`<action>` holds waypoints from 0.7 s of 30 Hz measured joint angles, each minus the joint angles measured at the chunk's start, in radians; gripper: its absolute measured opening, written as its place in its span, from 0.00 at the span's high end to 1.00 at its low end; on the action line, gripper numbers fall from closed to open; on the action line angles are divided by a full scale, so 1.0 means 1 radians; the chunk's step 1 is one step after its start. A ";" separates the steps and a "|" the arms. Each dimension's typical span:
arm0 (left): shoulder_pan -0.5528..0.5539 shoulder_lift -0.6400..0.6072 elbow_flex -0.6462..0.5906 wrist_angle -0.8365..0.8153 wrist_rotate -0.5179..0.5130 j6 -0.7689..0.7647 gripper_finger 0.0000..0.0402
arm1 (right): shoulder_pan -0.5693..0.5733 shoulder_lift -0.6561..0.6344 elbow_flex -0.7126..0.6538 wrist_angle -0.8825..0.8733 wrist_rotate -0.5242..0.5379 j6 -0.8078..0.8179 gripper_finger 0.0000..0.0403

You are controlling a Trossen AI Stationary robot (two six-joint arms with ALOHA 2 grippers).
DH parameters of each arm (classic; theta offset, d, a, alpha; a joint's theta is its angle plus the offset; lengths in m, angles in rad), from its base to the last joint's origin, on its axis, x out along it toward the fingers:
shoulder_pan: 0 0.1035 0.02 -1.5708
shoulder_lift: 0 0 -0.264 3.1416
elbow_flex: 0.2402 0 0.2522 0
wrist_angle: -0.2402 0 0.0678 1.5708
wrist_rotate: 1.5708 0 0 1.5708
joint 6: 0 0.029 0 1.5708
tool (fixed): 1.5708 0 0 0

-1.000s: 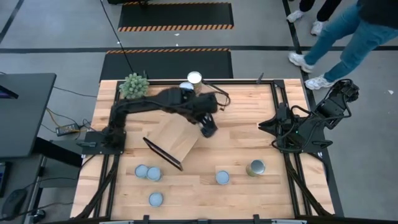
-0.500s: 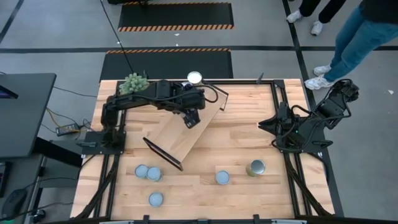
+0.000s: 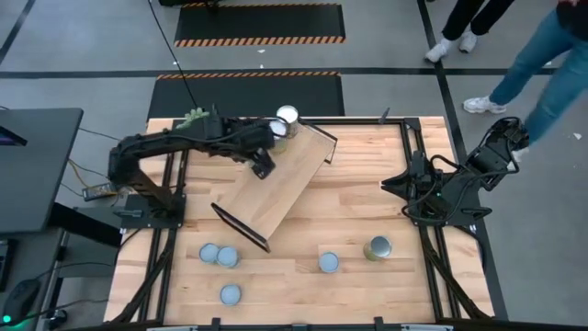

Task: Pick and place cans onto a shelf
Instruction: Put the canned peas on the shelf

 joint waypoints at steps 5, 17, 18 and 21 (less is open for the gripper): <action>0.028 -0.038 -0.080 0.034 0.059 -0.112 0.21 | 0.000 0.000 0.000 0.003 0.000 -0.002 0.83; 0.022 -0.019 -0.080 0.090 -0.025 -0.264 0.21 | 0.000 0.000 0.000 0.020 0.000 -0.005 0.83; 0.022 -0.016 -0.080 0.095 -0.029 -0.273 0.21 | 0.000 0.000 0.000 0.021 0.001 -0.005 0.83; 0.022 -0.003 -0.080 0.107 -0.028 -0.268 0.20 | 0.000 0.000 0.000 0.022 0.003 -0.010 0.83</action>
